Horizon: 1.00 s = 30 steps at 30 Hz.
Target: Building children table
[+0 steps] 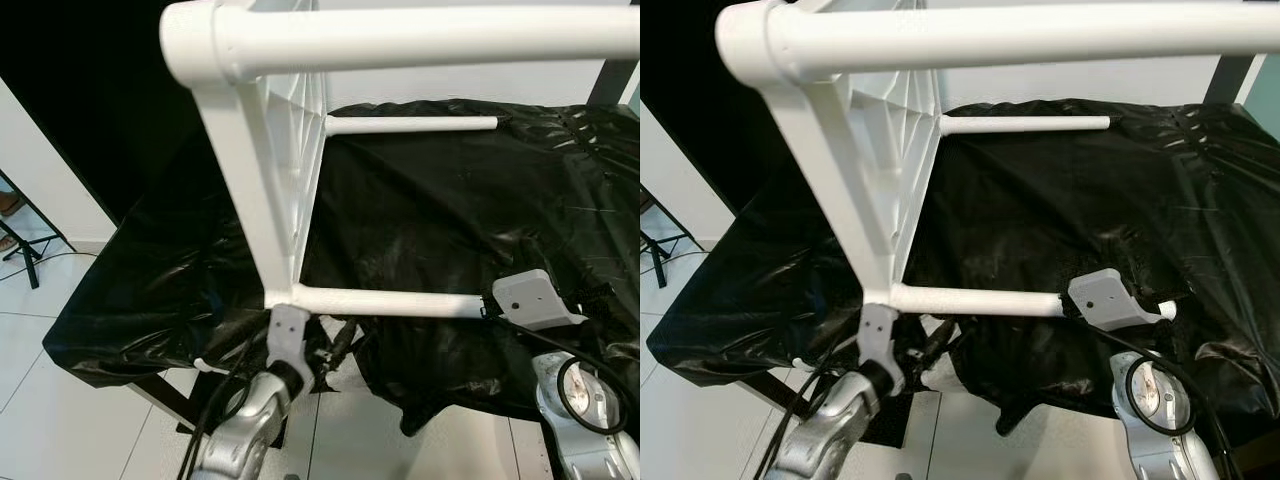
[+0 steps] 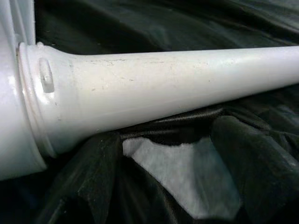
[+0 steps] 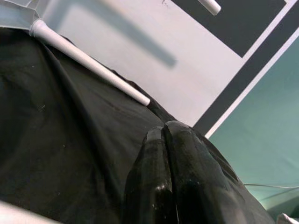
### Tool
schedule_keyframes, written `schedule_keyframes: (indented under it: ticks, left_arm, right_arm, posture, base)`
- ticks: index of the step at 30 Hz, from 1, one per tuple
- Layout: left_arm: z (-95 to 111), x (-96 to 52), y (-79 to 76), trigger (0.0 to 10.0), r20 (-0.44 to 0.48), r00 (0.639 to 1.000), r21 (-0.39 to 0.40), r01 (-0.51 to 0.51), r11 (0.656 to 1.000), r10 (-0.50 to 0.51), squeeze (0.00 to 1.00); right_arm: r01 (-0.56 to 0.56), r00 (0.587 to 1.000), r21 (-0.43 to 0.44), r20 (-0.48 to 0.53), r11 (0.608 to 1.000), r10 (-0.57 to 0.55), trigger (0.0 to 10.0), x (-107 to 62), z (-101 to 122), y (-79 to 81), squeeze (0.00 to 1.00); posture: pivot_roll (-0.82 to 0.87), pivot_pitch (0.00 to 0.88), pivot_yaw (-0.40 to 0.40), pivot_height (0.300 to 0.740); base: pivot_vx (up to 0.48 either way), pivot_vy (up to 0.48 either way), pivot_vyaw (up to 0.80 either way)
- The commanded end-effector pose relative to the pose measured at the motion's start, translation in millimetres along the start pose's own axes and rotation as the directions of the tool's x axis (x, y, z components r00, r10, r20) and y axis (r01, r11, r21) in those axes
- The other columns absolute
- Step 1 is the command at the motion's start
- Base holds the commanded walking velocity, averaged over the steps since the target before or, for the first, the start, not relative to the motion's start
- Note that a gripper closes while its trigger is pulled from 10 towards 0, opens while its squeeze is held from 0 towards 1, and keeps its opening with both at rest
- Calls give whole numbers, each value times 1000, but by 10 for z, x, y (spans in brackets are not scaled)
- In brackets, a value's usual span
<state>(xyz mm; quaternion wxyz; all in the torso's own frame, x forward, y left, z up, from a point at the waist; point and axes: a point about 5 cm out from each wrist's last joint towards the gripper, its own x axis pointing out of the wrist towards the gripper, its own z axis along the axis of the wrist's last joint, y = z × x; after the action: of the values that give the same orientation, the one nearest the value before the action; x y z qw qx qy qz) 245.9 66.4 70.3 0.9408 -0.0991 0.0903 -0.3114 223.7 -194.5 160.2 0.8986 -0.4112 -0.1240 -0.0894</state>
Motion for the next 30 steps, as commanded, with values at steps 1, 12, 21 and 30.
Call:
schedule_keyframes:
  ticks: [1, 12, 21, 30]
  left_arm:
    - [72, 37, -57, 10000, 30, 991, 41, 130, 991, -132, 0]
    - [67, -162, 97, 10000, 12, 990, 67, 139, 988, -140, 0]
    - [372, -393, -35, 10000, 125, 950, 24, 285, 958, -286, 0]
    - [281, -252, -74, 10000, 154, 963, -7, 226, 974, -222, 0]
  right_arm:
    - [4, 1000, -5, 9, 1000, -4, 10000, 8, 33, -11, 0]
    - [-9, 999, -61, 47, 998, 12, 10000, -4, 97, 12, 0]
    - [45, 990, -151, 141, 988, -24, 10000, 93, 222, -94, 1000]
    - [154, 959, -282, 274, 947, -75, 10000, 155, 393, -208, 1000]
  posture:
    - [65, 0, 101, 740]
    - [68, 0, 103, 740]
    - [106, 0, 74, 740]
    - [88, 0, 72, 740]
  base:
    - [0, 0, 0]
    - [0, 0, 0]
    - [0, 0, 0]
    - [0, 0, 0]
